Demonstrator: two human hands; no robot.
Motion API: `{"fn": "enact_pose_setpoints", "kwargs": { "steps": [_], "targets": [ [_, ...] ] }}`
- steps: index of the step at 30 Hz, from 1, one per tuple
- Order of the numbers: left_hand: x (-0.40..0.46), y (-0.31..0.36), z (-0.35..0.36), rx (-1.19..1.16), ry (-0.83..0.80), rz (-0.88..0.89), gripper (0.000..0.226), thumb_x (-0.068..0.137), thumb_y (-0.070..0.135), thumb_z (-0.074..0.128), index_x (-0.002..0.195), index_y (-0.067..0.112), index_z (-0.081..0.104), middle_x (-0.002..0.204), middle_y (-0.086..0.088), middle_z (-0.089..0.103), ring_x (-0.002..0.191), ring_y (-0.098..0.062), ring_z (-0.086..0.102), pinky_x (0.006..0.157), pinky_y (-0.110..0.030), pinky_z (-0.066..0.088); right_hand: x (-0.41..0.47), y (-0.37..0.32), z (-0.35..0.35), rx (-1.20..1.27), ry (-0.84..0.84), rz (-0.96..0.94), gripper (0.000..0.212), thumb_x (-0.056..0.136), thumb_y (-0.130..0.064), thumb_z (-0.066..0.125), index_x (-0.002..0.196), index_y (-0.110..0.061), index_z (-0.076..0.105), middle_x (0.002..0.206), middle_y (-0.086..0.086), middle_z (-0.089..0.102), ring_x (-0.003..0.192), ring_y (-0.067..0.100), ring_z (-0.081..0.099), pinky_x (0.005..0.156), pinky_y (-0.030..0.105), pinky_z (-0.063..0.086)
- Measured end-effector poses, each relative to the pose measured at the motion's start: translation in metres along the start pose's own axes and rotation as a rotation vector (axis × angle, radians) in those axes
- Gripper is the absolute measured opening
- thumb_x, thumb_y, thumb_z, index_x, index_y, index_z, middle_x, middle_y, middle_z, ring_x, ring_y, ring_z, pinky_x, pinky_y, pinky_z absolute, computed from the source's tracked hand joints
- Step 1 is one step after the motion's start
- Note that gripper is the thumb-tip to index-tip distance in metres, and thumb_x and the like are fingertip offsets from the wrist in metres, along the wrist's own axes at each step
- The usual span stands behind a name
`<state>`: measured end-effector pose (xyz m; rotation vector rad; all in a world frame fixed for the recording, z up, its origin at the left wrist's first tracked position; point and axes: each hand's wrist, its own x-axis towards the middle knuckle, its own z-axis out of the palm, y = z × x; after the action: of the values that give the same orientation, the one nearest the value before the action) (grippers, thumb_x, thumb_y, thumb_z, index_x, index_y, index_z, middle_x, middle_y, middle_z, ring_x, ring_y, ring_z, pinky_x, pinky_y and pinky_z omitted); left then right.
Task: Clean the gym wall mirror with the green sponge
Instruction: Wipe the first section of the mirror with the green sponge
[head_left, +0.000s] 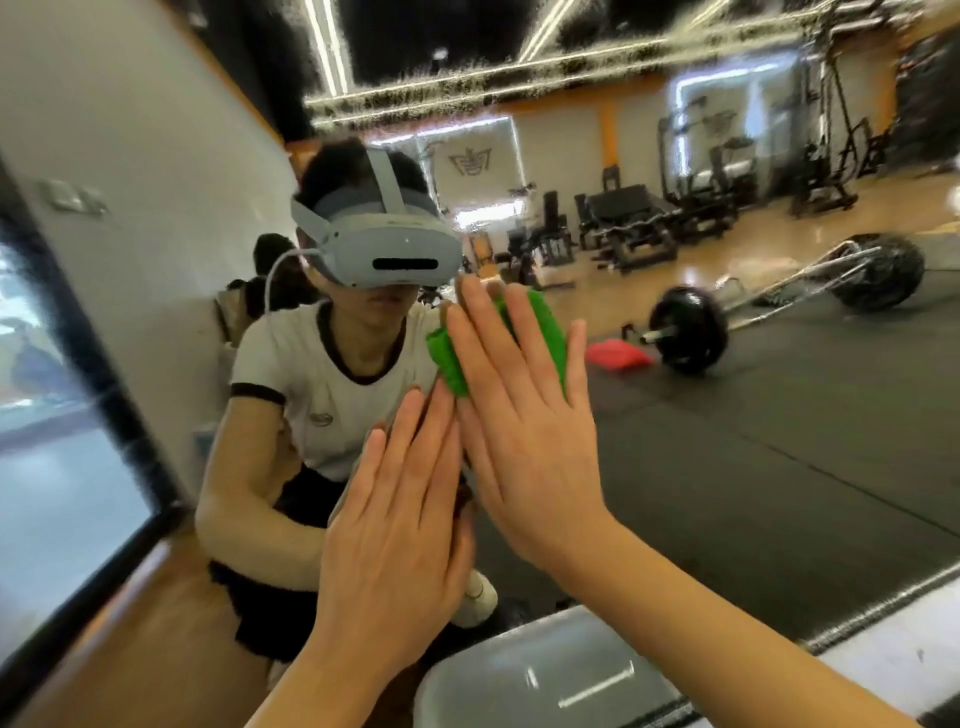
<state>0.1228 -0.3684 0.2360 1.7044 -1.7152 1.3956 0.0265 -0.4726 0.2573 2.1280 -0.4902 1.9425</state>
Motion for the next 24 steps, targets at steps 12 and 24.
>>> {"fn": "enact_pose_setpoints", "kwargs": {
  "steps": [12,24],
  "targets": [
    [0.001,0.003,-0.002,0.001,-0.023,-0.012,0.070,0.098,0.029,0.038,0.161,0.006,0.014,0.170,-0.007,0.004,0.157,-0.022,0.003,0.128,-0.035,0.000,-0.014,0.066,-0.017,-0.035,0.270,0.604,0.055,0.104,-0.018,0.031,0.158,-0.012,0.022,0.167,0.010,0.019,0.154,0.025,0.007,0.124,0.058,-0.001],
    [0.002,0.008,-0.005,-0.130,-0.034,-0.059,0.073,0.095,0.030,0.042,0.160,0.008,0.018,0.171,-0.003,0.007,0.157,-0.020,0.004,0.127,-0.033,-0.002,-0.072,0.131,-0.041,-0.050,0.212,0.702,0.057,0.105,-0.024,0.028,0.159,-0.008,0.020,0.168,0.005,0.013,0.156,0.019,0.001,0.125,0.053,-0.002]
  ]
}}
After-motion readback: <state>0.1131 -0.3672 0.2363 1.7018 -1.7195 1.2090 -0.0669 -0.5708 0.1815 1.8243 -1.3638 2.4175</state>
